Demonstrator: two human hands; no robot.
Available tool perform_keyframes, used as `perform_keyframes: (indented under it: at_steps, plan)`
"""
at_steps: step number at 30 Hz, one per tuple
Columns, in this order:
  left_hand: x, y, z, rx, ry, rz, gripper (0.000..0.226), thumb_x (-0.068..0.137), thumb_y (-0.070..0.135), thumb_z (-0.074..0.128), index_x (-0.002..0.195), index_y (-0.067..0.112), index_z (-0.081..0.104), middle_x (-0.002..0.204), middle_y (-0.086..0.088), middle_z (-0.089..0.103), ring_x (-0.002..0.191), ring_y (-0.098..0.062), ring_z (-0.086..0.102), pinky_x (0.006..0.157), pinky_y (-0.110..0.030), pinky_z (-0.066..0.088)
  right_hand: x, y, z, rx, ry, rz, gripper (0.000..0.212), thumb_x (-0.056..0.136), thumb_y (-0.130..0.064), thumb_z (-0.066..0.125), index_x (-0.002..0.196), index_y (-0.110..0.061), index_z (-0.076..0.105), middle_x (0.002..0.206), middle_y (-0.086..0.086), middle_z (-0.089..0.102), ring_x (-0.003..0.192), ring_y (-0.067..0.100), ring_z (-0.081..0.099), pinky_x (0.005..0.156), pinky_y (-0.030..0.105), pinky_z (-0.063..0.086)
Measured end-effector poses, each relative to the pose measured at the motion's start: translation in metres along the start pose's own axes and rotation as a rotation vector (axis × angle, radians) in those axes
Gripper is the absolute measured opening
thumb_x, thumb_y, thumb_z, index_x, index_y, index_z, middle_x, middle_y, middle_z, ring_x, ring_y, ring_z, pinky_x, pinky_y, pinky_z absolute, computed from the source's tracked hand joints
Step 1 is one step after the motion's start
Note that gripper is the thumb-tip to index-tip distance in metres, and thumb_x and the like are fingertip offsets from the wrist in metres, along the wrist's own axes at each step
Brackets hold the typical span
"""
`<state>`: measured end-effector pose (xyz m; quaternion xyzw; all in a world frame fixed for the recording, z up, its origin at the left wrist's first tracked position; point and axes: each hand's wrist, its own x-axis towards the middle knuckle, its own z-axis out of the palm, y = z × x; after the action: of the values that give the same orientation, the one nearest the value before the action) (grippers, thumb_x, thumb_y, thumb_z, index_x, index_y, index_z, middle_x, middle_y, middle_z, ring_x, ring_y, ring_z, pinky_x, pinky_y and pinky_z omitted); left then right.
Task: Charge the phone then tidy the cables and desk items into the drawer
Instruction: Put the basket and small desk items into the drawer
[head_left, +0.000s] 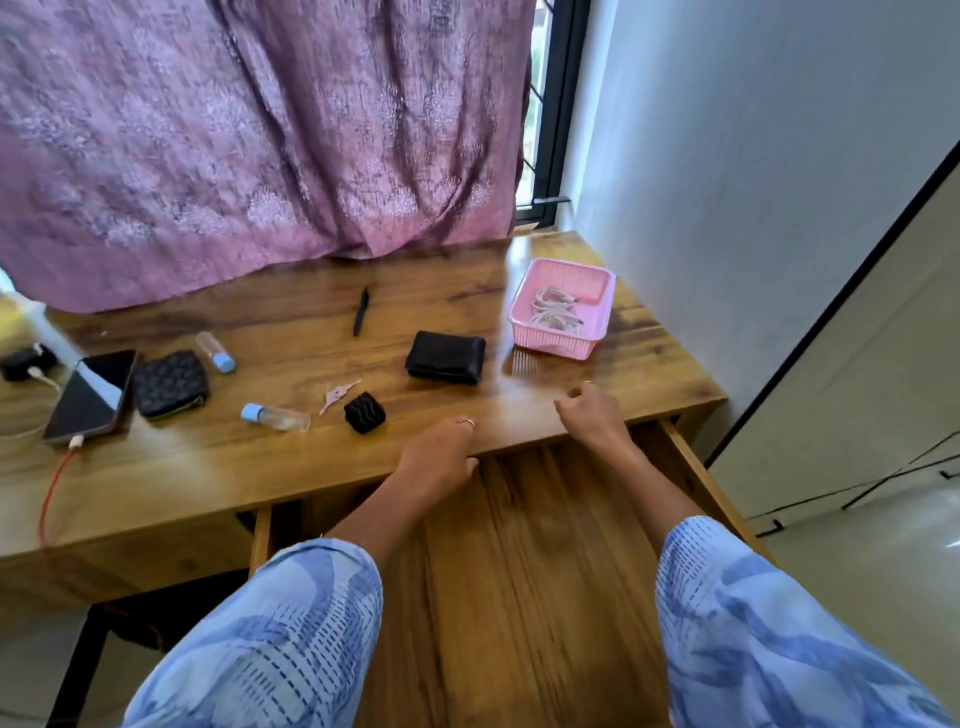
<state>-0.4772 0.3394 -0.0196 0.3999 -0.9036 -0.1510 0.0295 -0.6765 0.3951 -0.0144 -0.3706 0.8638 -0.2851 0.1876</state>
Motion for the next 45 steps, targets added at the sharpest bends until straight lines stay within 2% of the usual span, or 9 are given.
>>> perform_keyframes:
  at_steps: [3, 11, 19, 25, 29, 32, 36, 41, 45]
  plan:
    - [0.028, 0.005, 0.002, 0.06, -0.068, -0.044, 0.059, 0.085, 0.029, 0.067, 0.137, 0.016, 0.043, 0.14, -0.007, 0.049, 0.125, -0.023, 0.048, 0.099, -0.036, 0.044, 0.037, -0.001, -0.014, 0.13, 0.067, 0.103, 0.043, 0.091, -0.03, 0.053, 0.121, 0.001, 0.052, 0.125, 0.02, 0.057, 0.115, 0.036, 0.053, 0.092, 0.038, 0.045]
    - [0.063, 0.007, 0.007, 0.218, -0.268, -0.168, 0.086, 0.078, 0.033, 0.074, 0.147, 0.02, 0.026, 0.155, -0.003, 0.026, 0.134, -0.023, 0.038, 0.103, -0.037, 0.041, 0.135, 0.01, -0.035, 0.313, 0.069, 0.24, 0.059, 0.092, -0.041, 0.048, 0.125, 0.008, 0.048, 0.131, 0.026, 0.053, 0.12, 0.038, 0.051, 0.094, 0.037, 0.042]
    - [0.073, 0.012, 0.009, 0.297, -0.32, -0.262, 0.096, 0.073, 0.037, 0.077, 0.149, 0.027, 0.02, 0.15, 0.0, 0.034, 0.124, -0.021, 0.045, 0.094, -0.034, 0.048, 0.175, 0.009, -0.031, 0.336, 0.029, 0.202, 0.03, 0.082, -0.01, 0.047, 0.106, 0.002, 0.061, 0.108, 0.021, 0.064, 0.097, 0.04, 0.063, 0.078, 0.045, 0.054]
    - [0.067, 0.009, 0.009, 0.298, -0.295, -0.255, 0.096, 0.074, 0.045, 0.074, 0.149, 0.03, 0.016, 0.152, 0.005, 0.03, 0.129, -0.02, 0.041, 0.097, -0.034, 0.044, 0.162, 0.019, -0.034, 0.304, 0.048, 0.105, 0.028, 0.088, -0.009, 0.043, 0.107, 0.006, 0.058, 0.111, 0.024, 0.063, 0.1, 0.037, 0.059, 0.07, 0.033, 0.041]
    - [0.059, 0.007, 0.008, 0.275, -0.284, -0.216, 0.09, 0.08, 0.045, 0.068, 0.15, 0.029, 0.014, 0.156, 0.004, 0.023, 0.138, -0.02, 0.03, 0.106, -0.037, 0.037, 0.135, 0.033, -0.044, 0.303, 0.033, 0.011, 0.019, 0.089, -0.009, 0.044, 0.095, 0.003, 0.057, 0.094, 0.016, 0.06, 0.087, 0.031, 0.056, 0.058, 0.03, 0.032]
    - [0.045, 0.005, 0.006, 0.235, -0.261, -0.167, 0.08, 0.086, 0.041, 0.062, 0.15, 0.029, 0.015, 0.158, 0.005, 0.016, 0.142, -0.018, 0.026, 0.109, -0.038, 0.034, 0.11, 0.044, -0.052, 0.271, -0.025, -0.083, 0.023, 0.092, -0.015, 0.048, 0.089, 0.005, 0.056, 0.091, 0.016, 0.064, 0.078, 0.028, 0.06, 0.056, 0.035, 0.045]
    - [0.014, -0.017, 0.002, 0.204, -0.228, -0.067, 0.064, 0.095, 0.029, 0.053, 0.149, 0.031, 0.019, 0.158, 0.01, 0.015, 0.141, -0.014, 0.027, 0.109, -0.034, 0.036, 0.065, 0.05, -0.059, 0.24, -0.181, -0.172, 0.025, 0.096, -0.022, 0.049, 0.105, -0.002, 0.061, 0.098, 0.012, 0.068, 0.085, 0.025, 0.068, 0.076, 0.047, 0.057]
    - [-0.032, -0.071, -0.005, 0.161, -0.209, -0.035, 0.053, 0.099, 0.023, 0.042, 0.147, 0.035, 0.023, 0.156, 0.014, 0.019, 0.138, -0.012, 0.034, 0.105, -0.032, 0.039, -0.007, 0.046, -0.056, 0.266, -0.429, -0.285, 0.018, 0.097, -0.018, 0.048, 0.112, -0.021, 0.058, 0.098, -0.004, 0.068, 0.082, 0.006, 0.067, 0.07, 0.018, 0.054]
    - [-0.065, -0.111, -0.012, 0.146, -0.197, -0.045, 0.054, 0.098, 0.017, 0.041, 0.147, 0.033, 0.024, 0.156, 0.013, 0.022, 0.139, -0.013, 0.032, 0.111, -0.032, 0.034, -0.045, 0.047, -0.034, 0.168, -0.564, -0.388, 0.029, 0.092, -0.036, 0.053, 0.107, -0.015, 0.065, 0.097, 0.003, 0.071, 0.088, 0.02, 0.068, 0.078, 0.037, 0.055]
